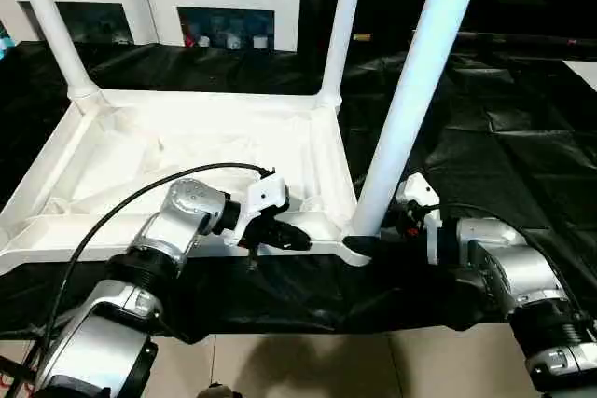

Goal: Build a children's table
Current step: Rotate leg to tighten

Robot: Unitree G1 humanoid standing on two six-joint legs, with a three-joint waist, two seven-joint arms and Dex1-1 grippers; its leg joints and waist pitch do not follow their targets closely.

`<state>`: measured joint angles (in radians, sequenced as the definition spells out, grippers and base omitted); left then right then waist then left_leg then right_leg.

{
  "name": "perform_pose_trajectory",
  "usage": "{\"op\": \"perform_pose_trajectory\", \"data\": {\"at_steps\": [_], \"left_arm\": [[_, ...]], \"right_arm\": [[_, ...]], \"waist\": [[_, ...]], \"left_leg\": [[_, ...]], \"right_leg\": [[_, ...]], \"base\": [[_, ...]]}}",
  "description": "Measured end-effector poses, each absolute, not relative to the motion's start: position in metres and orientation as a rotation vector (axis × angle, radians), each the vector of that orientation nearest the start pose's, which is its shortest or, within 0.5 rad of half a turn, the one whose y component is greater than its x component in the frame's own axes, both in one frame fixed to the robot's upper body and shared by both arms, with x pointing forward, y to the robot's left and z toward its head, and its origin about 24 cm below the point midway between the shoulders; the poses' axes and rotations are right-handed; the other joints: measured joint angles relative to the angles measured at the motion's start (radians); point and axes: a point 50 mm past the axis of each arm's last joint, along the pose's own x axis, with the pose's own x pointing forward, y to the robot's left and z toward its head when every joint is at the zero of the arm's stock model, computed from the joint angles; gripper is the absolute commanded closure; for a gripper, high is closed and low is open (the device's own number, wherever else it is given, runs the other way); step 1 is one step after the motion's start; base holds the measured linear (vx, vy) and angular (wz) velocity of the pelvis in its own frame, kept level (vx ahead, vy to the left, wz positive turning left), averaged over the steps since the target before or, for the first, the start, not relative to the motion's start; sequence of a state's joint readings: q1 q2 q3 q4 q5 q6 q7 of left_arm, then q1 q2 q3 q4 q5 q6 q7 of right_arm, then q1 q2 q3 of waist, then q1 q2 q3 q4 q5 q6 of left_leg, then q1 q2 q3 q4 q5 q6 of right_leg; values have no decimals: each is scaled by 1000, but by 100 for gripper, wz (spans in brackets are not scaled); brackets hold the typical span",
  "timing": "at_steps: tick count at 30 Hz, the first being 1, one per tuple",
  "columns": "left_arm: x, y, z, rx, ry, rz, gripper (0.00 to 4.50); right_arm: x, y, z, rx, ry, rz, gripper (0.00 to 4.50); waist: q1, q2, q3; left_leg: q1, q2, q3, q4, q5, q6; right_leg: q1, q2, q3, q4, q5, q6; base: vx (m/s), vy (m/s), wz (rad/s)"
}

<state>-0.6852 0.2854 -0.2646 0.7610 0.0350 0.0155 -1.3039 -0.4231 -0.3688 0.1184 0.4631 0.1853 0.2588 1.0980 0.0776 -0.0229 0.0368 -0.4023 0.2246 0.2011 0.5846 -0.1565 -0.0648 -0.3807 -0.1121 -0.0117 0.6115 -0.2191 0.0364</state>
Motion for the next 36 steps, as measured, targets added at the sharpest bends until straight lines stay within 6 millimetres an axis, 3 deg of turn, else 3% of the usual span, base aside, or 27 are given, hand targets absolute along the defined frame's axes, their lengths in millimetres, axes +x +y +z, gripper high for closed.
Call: {"op": "perform_pose_trajectory", "data": {"at_steps": [8, 14, 16, 21, 28, 31, 36], "left_arm": [[337, 95, 50, 330, 412, -1243, 450], [340, 90, 51, 302, 409, -1174, 450], [340, 90, 51, 302, 407, -1173, 450], [340, 87, 51, 305, 399, -1192, 450], [338, 83, 52, 302, 412, -1226, 450], [337, 82, 52, 306, 412, -1230, 395], [337, 79, 53, 317, 401, -1239, 372]], "right_arm": [[323, -147, 31, 55, 344, 735, 177], [334, -132, 32, 107, 331, 596, 177], [335, -132, 32, 108, 322, 593, 121], [335, -131, 33, 91, 320, 601, 71], [326, -147, 34, 30, 327, 675, 71], [325, -151, 34, 22, 329, 682, 66], [324, -150, 35, 25, 331, 699, 66]], "waist": [[-31, 3, 0], [-48, 5, -1], [-47, 5, -1], [-43, 9, 1], [-25, 10, 1], [-22, 10, 1], [-25, 10, 1]], "left_leg": [[1, -1, -3, 0, 0, 0], [1, -1, -3, -1, 0, -1], [1, -1, -3, -2, 0, -1], [1, -1, -2, -3, 0, -1], [0, -1, -1, -4, 0, -1], [0, -1, -1, -4, 0, -1], [0, -1, -1, -4, 0, -1]], "right_leg": [[-1, 0, 1, 0, 3, 0], [-1, 2, 0, -1, 3, 0], [-1, 2, 0, -2, 3, 1], [-1, 2, 0, -3, 2, 1], [-1, 1, 0, -4, 2, 1], [-1, 1, 0, -4, 2, 1], [-1, 1, 0, -4, 2, 1]], "base": [[0, 0, 0], [0, 0, 0], [0, 0, 0], [0, 0, 0], [0, 0, 0], [0, 0, 0], [0, 0, 0]]}}
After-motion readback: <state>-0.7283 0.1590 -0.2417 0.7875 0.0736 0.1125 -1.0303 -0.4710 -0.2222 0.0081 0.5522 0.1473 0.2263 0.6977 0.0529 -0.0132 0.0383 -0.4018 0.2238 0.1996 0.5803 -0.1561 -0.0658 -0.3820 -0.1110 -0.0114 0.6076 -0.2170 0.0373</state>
